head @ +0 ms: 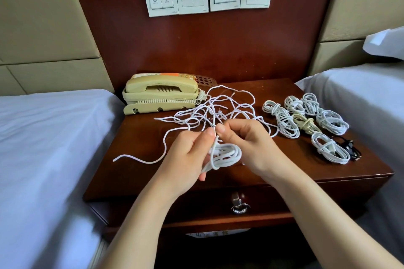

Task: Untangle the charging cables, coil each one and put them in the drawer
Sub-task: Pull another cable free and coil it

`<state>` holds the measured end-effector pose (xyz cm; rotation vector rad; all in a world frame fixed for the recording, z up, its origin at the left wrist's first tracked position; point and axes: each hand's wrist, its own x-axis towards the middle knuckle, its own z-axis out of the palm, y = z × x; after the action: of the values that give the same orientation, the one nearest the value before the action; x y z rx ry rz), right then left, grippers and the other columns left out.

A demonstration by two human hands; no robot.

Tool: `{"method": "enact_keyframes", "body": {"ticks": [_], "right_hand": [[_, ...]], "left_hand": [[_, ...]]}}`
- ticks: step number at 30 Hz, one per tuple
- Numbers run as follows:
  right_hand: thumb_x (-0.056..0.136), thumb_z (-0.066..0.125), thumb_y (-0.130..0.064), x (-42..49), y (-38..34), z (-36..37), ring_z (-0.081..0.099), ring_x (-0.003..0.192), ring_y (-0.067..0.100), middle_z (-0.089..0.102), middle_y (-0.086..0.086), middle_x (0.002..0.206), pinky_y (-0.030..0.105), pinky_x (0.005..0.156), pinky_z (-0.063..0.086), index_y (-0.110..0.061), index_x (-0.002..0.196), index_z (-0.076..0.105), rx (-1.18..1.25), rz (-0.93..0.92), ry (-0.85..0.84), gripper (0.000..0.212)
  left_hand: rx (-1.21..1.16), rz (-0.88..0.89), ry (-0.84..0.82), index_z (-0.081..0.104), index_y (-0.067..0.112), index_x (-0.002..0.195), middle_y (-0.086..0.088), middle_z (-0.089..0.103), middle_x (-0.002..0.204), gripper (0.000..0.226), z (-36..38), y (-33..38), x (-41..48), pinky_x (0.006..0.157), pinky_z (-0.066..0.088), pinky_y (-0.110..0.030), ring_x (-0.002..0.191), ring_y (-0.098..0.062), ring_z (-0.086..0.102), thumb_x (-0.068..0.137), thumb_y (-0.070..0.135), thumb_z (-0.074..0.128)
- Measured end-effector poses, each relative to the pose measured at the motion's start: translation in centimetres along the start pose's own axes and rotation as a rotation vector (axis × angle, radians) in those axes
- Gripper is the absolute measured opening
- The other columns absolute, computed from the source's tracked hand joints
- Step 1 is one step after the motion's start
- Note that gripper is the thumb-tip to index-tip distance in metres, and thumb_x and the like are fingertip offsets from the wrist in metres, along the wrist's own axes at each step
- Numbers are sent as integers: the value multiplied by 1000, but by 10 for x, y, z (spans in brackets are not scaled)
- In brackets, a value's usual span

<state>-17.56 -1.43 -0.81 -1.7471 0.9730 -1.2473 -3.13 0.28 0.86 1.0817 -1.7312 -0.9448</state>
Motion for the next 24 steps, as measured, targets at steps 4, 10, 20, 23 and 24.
{"method": "enact_keyframes", "body": {"ticks": [4, 10, 20, 23, 24], "right_hand": [[92, 51, -26, -8, 3, 16, 32, 50, 4, 43, 8, 54, 19, 51, 26, -3, 67, 56, -248, -48, -20, 34], [96, 40, -31, -22, -7, 45, 47, 55, 21, 47, -6, 63, 33, 53, 39, -19, 71, 44, -755, -255, -46, 28], [89, 63, -15, -15, -16, 26, 51, 55, 11, 56, -6, 58, 17, 51, 39, -25, 95, 42, -430, -200, 252, 25], [88, 64, -15, -14, -19, 21, 55, 51, 15, 63, -4, 65, 29, 50, 46, -25, 83, 46, -253, -148, 308, 20], [88, 65, -15, -13, -18, 20, 56, 51, 13, 63, -3, 63, 26, 48, 45, -25, 79, 50, -236, -157, 318, 20]], "left_hand": [[-56, -25, 301, 40, 11, 45, 1, 37, 31, 57, -3, -7, 6, 40, 31, -16, 31, -7, 35, 101, 22, 35], [313, -26, 582, 31, 13, 44, 2, 32, 35, 56, -17, -24, 12, 47, 28, -26, 40, -13, 38, 99, 21, 39], [503, 169, 450, 30, 27, 52, 13, 34, 46, 48, -3, -16, 9, 52, 31, -19, 45, -9, 44, 98, 27, 39], [450, 193, 392, 40, 26, 58, 13, 45, 52, 40, 0, -18, 8, 52, 35, -11, 49, -2, 50, 98, 30, 34], [432, 177, 362, 46, 23, 63, 10, 51, 56, 38, 3, -18, 8, 53, 36, -16, 51, -3, 51, 97, 33, 31]]}}
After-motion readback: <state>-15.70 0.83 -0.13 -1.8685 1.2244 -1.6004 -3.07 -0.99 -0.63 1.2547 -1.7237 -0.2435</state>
